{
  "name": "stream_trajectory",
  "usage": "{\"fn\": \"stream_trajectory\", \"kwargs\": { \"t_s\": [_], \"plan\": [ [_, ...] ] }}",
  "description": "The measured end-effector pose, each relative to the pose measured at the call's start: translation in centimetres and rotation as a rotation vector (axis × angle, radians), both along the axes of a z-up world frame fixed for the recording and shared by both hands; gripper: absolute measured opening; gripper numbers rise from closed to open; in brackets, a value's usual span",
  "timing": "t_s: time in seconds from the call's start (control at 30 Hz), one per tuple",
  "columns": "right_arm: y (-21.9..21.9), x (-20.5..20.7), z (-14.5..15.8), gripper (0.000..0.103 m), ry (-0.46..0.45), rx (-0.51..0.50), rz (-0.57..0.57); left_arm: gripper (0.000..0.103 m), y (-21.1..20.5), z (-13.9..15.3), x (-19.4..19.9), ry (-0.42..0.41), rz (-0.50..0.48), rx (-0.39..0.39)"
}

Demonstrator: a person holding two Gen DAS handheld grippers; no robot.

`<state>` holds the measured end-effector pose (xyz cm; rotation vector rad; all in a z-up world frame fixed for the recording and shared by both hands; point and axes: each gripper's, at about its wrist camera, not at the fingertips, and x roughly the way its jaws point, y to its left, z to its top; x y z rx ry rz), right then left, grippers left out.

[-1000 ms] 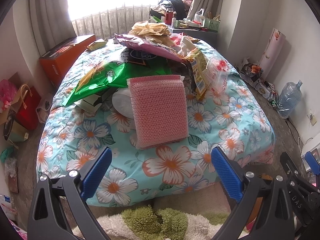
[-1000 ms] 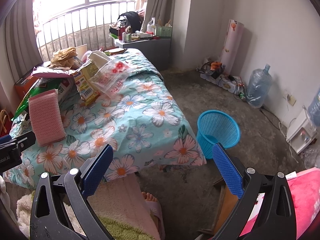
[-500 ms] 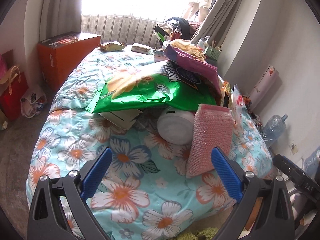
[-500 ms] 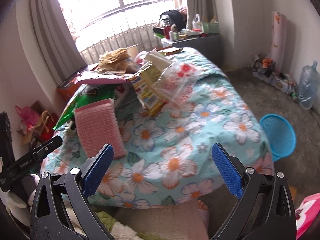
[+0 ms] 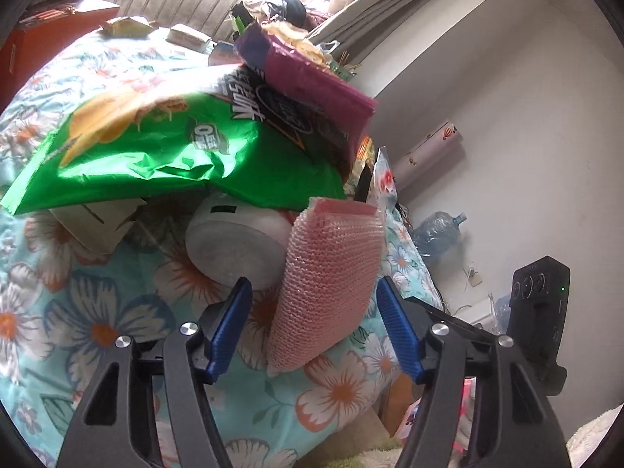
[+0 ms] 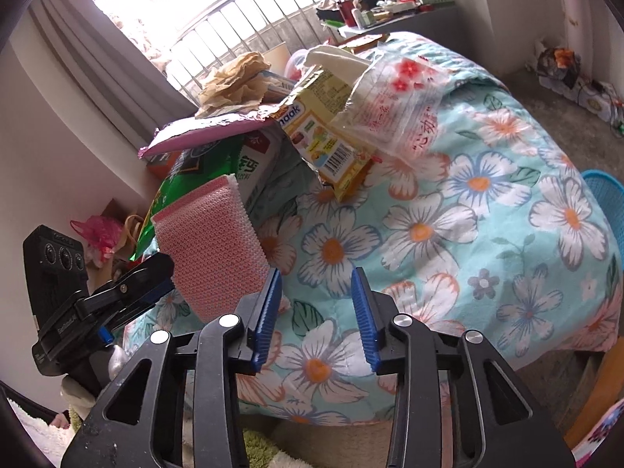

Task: Collect trash
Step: 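Reach the left tool to the pink mesh scrubber and close on it, then grasp the crumpled tan paper with the right tool while the left holds the scrubber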

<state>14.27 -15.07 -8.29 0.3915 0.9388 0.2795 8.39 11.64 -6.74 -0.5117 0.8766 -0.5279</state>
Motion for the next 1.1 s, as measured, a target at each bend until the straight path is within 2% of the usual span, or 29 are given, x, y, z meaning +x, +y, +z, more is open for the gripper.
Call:
{"fn": "stream_trajectory", "kwargs": {
  "t_s": [0.13,0.27,0.57,0.63,0.7,0.77,0.8,0.83,0.93,1.03,1.1],
  "plan": [
    [-0.1,0.4,-1.0,0.022,0.026,0.035,0.009,0.059,-0.7,-1.0,0.9,0.045,-0.054,-0.049],
    [0.1,1.0,-1.7,0.019,0.036,0.053,0.030,0.041,-1.3,-1.2,1.0,0.045,-0.084,-0.056],
    [0.7,2.3,-1.9,0.017,0.032,0.055,0.052,0.034,-2.1,-0.4,0.9,0.008,-0.117,-0.047],
    [0.0,2.2,-0.9,0.018,0.004,0.022,0.035,0.033,-2.2,-0.5,0.9,0.009,-0.122,-0.046],
    [-0.8,2.1,1.2,0.019,-0.063,-0.026,0.039,0.032,-2.1,-0.6,0.9,0.015,-0.122,-0.044],
    [-1.1,2.6,4.2,0.025,-0.165,-0.081,0.092,0.032,-2.1,-0.6,0.9,0.021,-0.121,-0.049],
    [-0.8,3.4,6.0,0.033,-0.218,-0.122,0.138,0.032,-2.0,-0.7,0.8,0.022,-0.121,-0.051],
    [-0.2,4.2,7.6,0.049,-0.267,-0.164,0.177,0.032,-2.0,-0.6,0.8,0.021,-0.121,-0.051],
    [2.1,7.6,12.1,0.070,-0.431,-0.294,0.320,0.032,-1.7,-0.5,0.8,0.012,-0.113,-0.050],
    [5.1,11.9,13.7,0.077,-0.462,-0.342,0.471,0.032,-1.6,-0.7,1.1,0.021,-0.109,-0.051],
    [7.4,15.0,13.6,0.080,-0.434,-0.375,0.594,0.032,-1.4,-0.8,0.7,0.021,-0.112,-0.069]
  ]
}}
